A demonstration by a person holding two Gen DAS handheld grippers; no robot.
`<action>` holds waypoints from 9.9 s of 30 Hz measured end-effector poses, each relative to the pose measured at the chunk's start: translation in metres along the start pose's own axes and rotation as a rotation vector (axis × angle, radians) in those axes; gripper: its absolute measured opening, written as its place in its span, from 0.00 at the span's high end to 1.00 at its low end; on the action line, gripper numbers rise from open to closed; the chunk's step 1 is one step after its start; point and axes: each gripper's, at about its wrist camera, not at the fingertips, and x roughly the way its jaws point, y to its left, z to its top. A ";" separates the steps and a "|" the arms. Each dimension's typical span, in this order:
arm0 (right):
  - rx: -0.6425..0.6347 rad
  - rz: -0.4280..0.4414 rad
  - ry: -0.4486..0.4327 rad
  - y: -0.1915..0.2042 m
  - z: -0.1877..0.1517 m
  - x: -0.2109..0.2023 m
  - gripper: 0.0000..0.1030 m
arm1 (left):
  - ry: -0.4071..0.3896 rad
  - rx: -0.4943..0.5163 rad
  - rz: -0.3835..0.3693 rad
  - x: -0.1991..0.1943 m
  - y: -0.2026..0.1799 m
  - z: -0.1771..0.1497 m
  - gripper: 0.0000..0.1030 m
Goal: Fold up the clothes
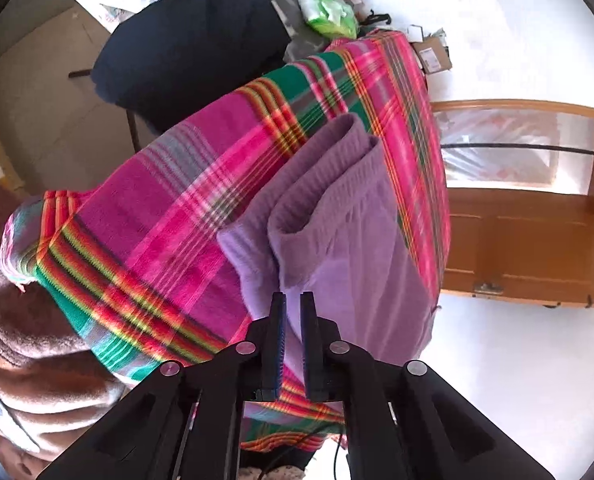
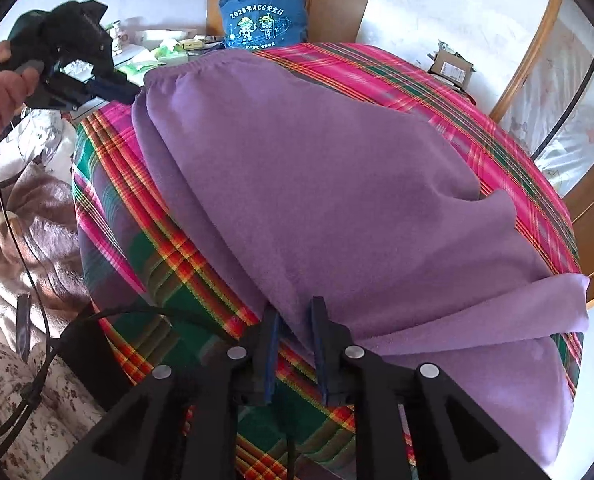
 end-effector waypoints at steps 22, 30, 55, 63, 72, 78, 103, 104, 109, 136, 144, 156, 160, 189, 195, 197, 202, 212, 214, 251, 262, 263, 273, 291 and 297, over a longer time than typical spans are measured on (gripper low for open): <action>0.015 0.095 -0.023 -0.002 0.005 0.002 0.83 | -0.056 -0.065 -0.038 -0.002 0.012 -0.007 0.95; -0.012 0.080 -0.059 -0.001 0.005 -0.012 0.93 | -0.106 -0.069 -0.031 -0.019 0.022 -0.013 0.97; 0.371 0.303 -0.196 -0.074 0.019 -0.031 0.84 | -0.178 0.198 0.078 -0.003 -0.074 0.051 0.63; 0.444 0.323 -0.191 -0.087 0.026 -0.013 0.84 | -0.108 0.280 0.130 0.040 -0.102 0.087 0.63; 0.511 0.358 -0.207 -0.103 0.036 0.002 0.84 | 0.024 0.185 0.108 0.063 -0.089 0.105 0.63; 0.551 0.370 -0.205 -0.110 0.038 0.013 0.84 | 0.118 0.097 0.073 0.080 -0.087 0.116 0.63; 0.569 0.387 -0.167 -0.112 0.036 0.027 0.84 | -0.096 0.044 0.013 0.035 -0.068 0.107 1.00; 0.569 0.388 -0.166 -0.111 0.036 0.027 0.84 | -0.099 0.036 0.006 0.034 -0.065 0.108 1.00; 0.565 0.392 -0.161 -0.108 0.038 0.029 0.84 | -0.073 0.027 -0.009 0.040 -0.061 0.107 1.00; 0.562 0.390 -0.131 -0.098 0.045 0.037 0.84 | 0.114 0.081 0.035 0.082 -0.075 0.111 0.96; 0.561 0.390 -0.125 -0.096 0.048 0.040 0.84 | -0.039 0.091 -0.071 0.040 -0.067 0.097 0.97; 0.560 0.401 -0.120 -0.093 0.047 0.043 0.84 | -0.087 0.071 -0.061 0.049 -0.057 0.104 0.97; 0.561 0.405 -0.124 -0.093 0.047 0.046 0.84 | -0.087 0.058 -0.014 0.059 -0.052 0.103 0.97; 0.872 -0.227 -0.198 -0.237 -0.121 -0.082 0.83 | -0.225 0.681 0.177 0.061 -0.130 -0.079 0.67; 0.939 -0.372 -0.224 -0.252 -0.162 -0.114 0.52 | -0.094 0.965 0.159 0.123 -0.171 -0.149 0.67; 0.973 -0.333 -0.227 -0.256 -0.165 -0.103 0.49 | -0.057 1.028 0.141 0.138 -0.181 -0.167 0.67; 0.962 -0.268 -0.175 -0.263 -0.141 -0.056 0.49 | 0.001 1.105 0.131 0.164 -0.191 -0.195 0.66; 0.856 -0.226 -0.189 -0.283 -0.069 -0.013 0.49 | 0.071 1.136 0.113 0.187 -0.197 -0.207 0.67; 0.845 -0.237 -0.171 -0.289 -0.058 -0.005 0.49 | 0.085 1.137 0.108 0.193 -0.198 -0.207 0.67; 0.968 -0.336 -0.141 -0.326 -0.041 0.008 0.96 | 0.126 1.204 0.085 0.205 -0.201 -0.222 0.66; 1.058 -0.324 -0.230 -0.319 -0.085 -0.035 0.97 | 0.048 1.341 0.140 0.206 -0.212 -0.243 0.66; 1.065 -0.320 -0.232 -0.319 -0.089 -0.036 0.97 | 0.053 1.348 0.140 0.207 -0.212 -0.245 0.66; 1.098 -0.330 -0.201 -0.315 -0.123 -0.027 0.97 | 0.096 1.329 0.151 0.220 -0.211 -0.245 0.67; 1.008 -0.369 -0.089 -0.342 -0.112 0.010 0.79 | 0.102 1.293 0.136 0.221 -0.214 -0.245 0.68; 1.033 -0.343 -0.137 -0.348 -0.118 0.011 0.93 | 0.103 1.265 0.091 0.217 -0.216 -0.240 0.86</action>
